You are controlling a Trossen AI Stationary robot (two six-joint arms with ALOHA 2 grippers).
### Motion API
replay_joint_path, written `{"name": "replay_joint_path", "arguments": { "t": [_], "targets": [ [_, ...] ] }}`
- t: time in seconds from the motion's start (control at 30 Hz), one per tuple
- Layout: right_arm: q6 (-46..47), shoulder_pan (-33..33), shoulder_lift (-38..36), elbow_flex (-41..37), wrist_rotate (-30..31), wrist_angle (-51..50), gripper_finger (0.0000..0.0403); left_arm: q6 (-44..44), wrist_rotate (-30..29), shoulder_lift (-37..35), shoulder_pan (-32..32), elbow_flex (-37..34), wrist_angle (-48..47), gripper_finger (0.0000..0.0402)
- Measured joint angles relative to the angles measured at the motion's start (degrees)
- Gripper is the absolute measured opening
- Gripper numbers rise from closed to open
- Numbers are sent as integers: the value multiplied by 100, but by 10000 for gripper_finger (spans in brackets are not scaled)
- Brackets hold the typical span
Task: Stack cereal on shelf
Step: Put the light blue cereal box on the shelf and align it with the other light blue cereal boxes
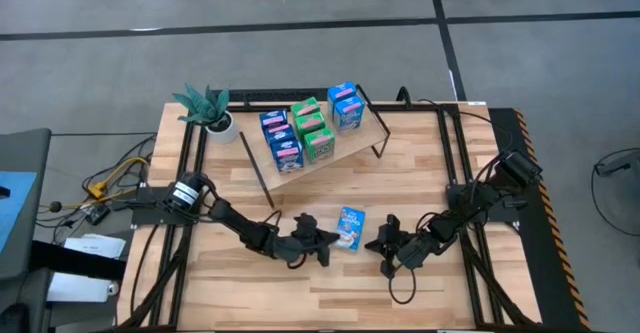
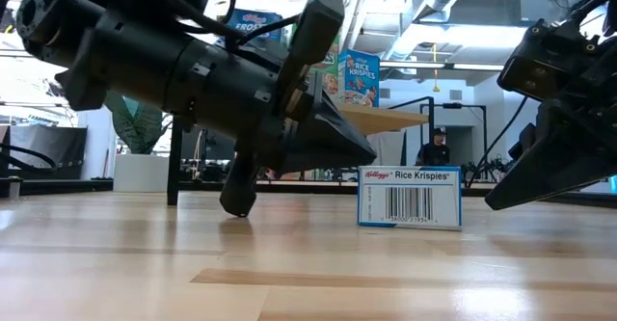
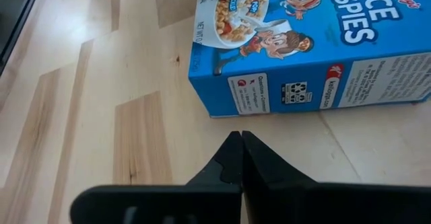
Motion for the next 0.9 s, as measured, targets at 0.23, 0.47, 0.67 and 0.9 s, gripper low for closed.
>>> {"name": "replay_joint_path", "arguments": {
  "t": [0.23, 0.47, 0.67, 0.9],
  "targets": [
    [-4, 0, -2, 2, 0, 2, 17, -223, -113, -2, -53, 0, -257, 0],
    [-7, 0, -2, 4, -2, 8, 17, -328, 134, -22, 26, 8, -574, 0],
    [-7, 2, -4, 4, -88, 8, 17, -452, 173, -14, 45, 12, -666, 0],
    [-14, 2, -4, 4, -102, 6, 17, -717, 107, -500, 38, 374, -2708, 0]
  ]
}}
